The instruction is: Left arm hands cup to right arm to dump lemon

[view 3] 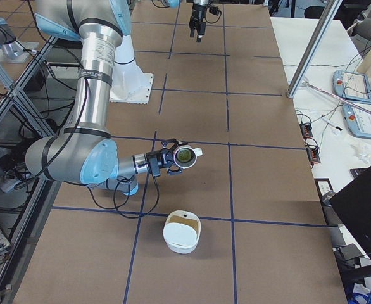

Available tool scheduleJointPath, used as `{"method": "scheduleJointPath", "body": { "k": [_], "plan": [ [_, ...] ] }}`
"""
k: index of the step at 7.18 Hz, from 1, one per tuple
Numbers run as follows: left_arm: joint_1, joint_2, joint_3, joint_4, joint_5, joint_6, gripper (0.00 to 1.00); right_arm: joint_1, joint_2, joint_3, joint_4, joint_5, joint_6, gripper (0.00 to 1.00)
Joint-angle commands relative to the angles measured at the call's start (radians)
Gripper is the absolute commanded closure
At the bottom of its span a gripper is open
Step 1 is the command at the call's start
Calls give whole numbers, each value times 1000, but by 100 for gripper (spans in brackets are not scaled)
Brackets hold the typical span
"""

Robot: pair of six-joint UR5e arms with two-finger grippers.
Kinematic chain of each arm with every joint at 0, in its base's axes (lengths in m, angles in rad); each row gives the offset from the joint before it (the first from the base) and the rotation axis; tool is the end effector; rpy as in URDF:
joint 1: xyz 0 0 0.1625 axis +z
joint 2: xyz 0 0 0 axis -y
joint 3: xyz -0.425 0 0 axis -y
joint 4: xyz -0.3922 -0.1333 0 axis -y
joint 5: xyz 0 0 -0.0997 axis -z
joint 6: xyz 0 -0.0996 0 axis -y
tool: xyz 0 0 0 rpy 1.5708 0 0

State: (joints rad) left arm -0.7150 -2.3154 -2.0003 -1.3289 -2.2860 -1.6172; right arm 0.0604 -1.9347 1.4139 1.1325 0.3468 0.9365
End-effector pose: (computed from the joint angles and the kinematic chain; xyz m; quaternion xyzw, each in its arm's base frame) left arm 0.3778 -0.4181 0.0780 -0.1573 0.5003 -0.1649 0.8354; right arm -0.1454 -0.2362 0.6538 0.4964 -0.5926 0.3820 0.5065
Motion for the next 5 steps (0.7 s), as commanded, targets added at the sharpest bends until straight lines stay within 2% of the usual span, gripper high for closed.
{"method": "scheduleJointPath", "body": {
  "k": [1, 3, 4, 5],
  "plan": [
    [0, 1, 0, 0, 0, -1, 0, 1, -58, -12, 39, 3, 77, 93],
    [0, 4, 0, 0, 0, 0, 0, -5, -76, -106, 146, 4, 152, 94],
    [0, 4, 0, -1, 0, 0, 0, -5, -79, -121, 157, 4, 232, 94],
    [0, 2, -5, -1, 0, -1, 0, -16, -86, -177, 221, 6, 319, 94]
  ]
}}
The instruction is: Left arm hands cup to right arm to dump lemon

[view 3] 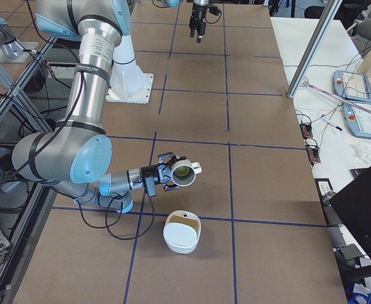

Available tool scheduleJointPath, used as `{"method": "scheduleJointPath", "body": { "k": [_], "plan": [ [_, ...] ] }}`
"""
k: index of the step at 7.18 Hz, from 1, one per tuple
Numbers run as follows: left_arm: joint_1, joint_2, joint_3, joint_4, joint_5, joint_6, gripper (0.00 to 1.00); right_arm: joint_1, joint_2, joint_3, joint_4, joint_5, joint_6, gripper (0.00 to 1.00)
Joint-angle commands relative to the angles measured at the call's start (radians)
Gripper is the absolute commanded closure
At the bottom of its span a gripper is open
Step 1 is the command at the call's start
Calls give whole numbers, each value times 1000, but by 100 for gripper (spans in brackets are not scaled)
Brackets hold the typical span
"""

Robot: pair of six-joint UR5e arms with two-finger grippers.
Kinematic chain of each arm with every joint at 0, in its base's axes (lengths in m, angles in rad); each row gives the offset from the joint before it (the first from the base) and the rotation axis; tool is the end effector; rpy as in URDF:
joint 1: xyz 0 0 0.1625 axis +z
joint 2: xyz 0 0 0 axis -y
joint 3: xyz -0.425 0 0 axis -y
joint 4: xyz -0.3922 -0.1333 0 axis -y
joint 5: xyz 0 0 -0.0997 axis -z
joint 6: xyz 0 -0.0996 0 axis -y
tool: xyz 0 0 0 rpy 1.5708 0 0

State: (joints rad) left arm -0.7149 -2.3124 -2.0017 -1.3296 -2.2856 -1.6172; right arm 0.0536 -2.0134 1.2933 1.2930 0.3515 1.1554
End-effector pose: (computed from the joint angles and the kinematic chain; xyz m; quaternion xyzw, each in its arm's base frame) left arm 0.3776 -0.4178 0.0793 -0.1573 0.4999 -0.1652 0.8355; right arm -0.0753 -0.2312 0.7028 0.4338 -0.6365 0.4240 0.4764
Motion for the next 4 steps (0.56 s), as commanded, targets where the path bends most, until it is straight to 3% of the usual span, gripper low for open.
{"method": "scheduleJointPath", "body": {
  "k": [1, 4],
  "plan": [
    [0, -4, -3, 1, 0, -3, 0, -35, 4, -95, 131, 0, 168, 93],
    [2, -8, -3, 0, 0, -3, 0, -89, 15, -181, 354, -37, 263, 93]
  ]
}}
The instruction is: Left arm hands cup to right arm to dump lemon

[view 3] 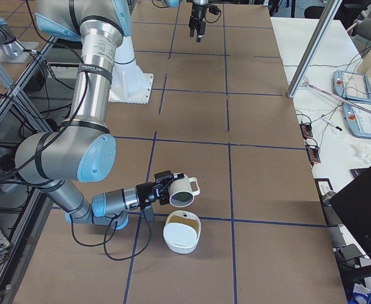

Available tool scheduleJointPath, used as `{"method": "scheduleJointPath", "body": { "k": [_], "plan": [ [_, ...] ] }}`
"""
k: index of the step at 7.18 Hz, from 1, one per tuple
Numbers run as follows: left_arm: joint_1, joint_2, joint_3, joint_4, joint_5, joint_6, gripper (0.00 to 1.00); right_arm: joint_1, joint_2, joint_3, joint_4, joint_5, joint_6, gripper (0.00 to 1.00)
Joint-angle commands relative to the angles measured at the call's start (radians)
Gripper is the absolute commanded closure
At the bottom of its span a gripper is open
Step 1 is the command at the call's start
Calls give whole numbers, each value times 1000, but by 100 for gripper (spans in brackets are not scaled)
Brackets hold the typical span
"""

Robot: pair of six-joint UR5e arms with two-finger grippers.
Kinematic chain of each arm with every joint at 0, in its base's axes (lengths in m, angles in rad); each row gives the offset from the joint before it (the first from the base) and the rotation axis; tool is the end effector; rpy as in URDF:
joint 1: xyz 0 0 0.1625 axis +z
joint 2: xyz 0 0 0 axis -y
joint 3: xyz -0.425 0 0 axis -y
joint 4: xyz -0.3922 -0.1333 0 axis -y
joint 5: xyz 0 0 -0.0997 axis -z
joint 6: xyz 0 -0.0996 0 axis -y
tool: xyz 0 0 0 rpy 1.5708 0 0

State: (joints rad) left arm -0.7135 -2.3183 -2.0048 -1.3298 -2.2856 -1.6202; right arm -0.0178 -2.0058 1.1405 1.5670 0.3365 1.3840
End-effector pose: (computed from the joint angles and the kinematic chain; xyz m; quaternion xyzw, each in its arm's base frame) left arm 0.3768 -0.4162 0.0751 -0.1565 0.5030 -0.1638 0.8341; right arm -0.0400 -0.2266 0.7491 0.3052 -0.7165 0.4871 0.3951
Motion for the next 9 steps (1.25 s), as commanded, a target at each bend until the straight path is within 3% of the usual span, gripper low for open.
{"method": "scheduleJointPath", "body": {
  "k": [1, 2, 5, 9],
  "plan": [
    [0, -6, 0, 0, 0, 0, 0, -28, 19, -27, 149, -39, 46, 93],
    [2, -7, 0, 0, 15, 2, 0, -34, 24, -28, 215, -42, 71, 92],
    [3, -6, 1, -3, 64, 5, 0, -48, 18, -30, 243, -71, 306, 92],
    [5, -16, -2, 0, 123, 5, 0, -39, 24, -28, 326, -63, 462, 90]
  ]
}}
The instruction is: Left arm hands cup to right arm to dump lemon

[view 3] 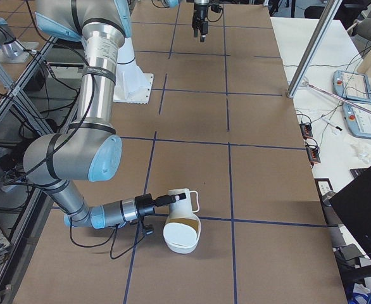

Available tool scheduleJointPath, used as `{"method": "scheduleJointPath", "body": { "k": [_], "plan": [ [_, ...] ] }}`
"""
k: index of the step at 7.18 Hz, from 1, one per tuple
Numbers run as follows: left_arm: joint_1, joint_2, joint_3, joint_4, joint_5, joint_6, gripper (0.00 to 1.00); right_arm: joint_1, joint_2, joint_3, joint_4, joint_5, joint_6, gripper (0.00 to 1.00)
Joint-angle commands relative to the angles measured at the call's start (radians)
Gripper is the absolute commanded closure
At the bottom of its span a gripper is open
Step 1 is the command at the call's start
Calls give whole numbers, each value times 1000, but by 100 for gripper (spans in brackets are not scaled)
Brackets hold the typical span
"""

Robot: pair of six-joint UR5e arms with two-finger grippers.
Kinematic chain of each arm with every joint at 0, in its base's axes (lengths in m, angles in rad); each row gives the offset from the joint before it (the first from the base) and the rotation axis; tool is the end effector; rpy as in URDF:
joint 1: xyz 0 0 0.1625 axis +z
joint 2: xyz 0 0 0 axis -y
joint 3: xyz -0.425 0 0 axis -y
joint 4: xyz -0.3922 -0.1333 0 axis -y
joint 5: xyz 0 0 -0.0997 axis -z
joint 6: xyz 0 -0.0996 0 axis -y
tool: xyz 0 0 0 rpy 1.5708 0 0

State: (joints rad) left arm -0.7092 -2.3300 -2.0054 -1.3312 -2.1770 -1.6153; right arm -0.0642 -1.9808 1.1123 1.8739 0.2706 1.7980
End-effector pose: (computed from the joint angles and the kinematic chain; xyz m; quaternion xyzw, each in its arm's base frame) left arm 0.3762 -0.4237 0.0721 -0.1076 0.5008 -0.1846 0.8388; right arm -0.0287 -0.2279 0.7758 0.0561 -0.7808 0.5974 0.1740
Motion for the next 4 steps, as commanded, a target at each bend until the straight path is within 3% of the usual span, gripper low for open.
{"method": "scheduleJointPath", "body": {
  "k": [1, 4],
  "plan": [
    [0, -6, -1, 3, 14, 0, 0, 15, -1, 1, 31, 6, 64, 90],
    [0, -22, -4, 7, 20, -3, 0, 53, -23, 3, 82, 22, 177, 89]
  ]
}}
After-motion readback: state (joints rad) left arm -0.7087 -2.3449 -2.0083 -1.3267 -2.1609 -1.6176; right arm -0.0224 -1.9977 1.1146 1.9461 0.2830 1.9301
